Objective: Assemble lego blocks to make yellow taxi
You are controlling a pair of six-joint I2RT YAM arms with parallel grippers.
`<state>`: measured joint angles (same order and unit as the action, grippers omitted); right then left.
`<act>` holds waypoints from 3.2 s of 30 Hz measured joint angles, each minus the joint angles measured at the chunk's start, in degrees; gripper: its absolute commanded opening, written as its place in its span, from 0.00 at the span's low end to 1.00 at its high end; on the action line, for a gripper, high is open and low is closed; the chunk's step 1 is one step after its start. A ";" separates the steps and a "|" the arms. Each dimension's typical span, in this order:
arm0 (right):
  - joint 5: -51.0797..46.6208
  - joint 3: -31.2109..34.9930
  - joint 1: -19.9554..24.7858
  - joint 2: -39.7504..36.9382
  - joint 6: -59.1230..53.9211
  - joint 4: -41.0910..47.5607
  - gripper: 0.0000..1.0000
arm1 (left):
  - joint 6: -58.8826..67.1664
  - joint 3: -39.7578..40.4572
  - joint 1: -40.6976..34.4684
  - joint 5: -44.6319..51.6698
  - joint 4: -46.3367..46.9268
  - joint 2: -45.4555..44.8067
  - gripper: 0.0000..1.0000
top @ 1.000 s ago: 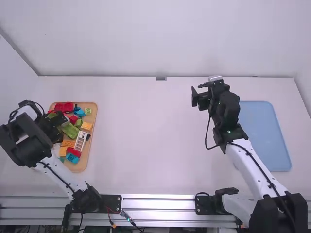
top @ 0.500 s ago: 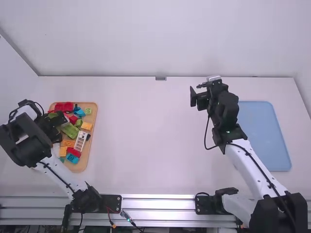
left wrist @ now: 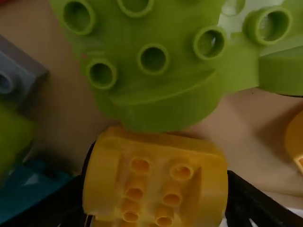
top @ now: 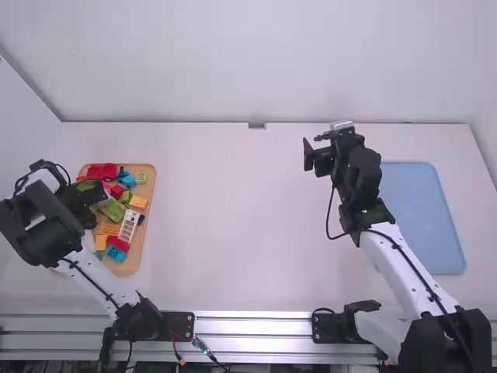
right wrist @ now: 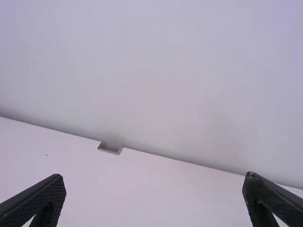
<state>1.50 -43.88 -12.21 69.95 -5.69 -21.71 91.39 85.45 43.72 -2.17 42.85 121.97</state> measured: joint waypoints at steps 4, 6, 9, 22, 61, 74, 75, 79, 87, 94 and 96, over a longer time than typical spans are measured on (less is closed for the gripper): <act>0.13 0.00 0.00 0.00 0.79 -0.33 0.99 | 0.13 0.13 -0.02 0.00 -0.26 0.17 0.57; 0.13 0.00 0.00 0.00 0.87 -0.35 0.99 | 0.15 0.11 -0.02 -0.02 -0.31 0.17 0.56; 0.04 0.00 0.00 0.00 0.90 -0.33 0.99 | 0.04 0.13 -0.02 -0.02 -0.35 0.17 0.53; 0.20 -0.04 -0.92 0.00 1.05 -1.68 0.99 | -9.27 8.37 -6.05 -0.70 9.55 0.39 0.46; 0.02 -0.11 6.78 0.00 -2.25 2.86 0.99 | -47.63 8.41 -80.06 6.95 12.68 -0.02 0.30; 0.04 -0.11 6.34 0.00 -2.21 4.31 0.99 | -52.94 -2.78 -84.61 -1.05 1.51 -0.76 0.49; 0.02 -0.11 6.23 0.00 -2.14 4.31 0.99 | -53.18 -3.13 -84.56 -1.44 0.90 -1.03 0.99; 0.04 -0.11 6.21 0.00 -2.23 4.31 0.99 | -54.05 -4.00 -84.56 -2.60 -0.09 -1.07 0.99; 0.00 -0.11 6.21 0.00 -2.32 3.89 0.99 | -52.74 -1.49 -82.82 -4.13 5.97 -2.67 0.99; 0.00 -0.11 6.21 0.00 -2.14 2.84 0.99 | -50.90 10.45 -72.89 -7.13 11.65 -11.89 0.99; 0.07 -0.11 6.21 0.00 -2.08 2.25 0.99 | -51.60 15.91 -68.50 -10.47 13.66 -14.01 0.99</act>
<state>1.56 -43.99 -6.00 69.95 -7.77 -19.46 39.79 101.36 -24.77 -12.64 56.51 107.96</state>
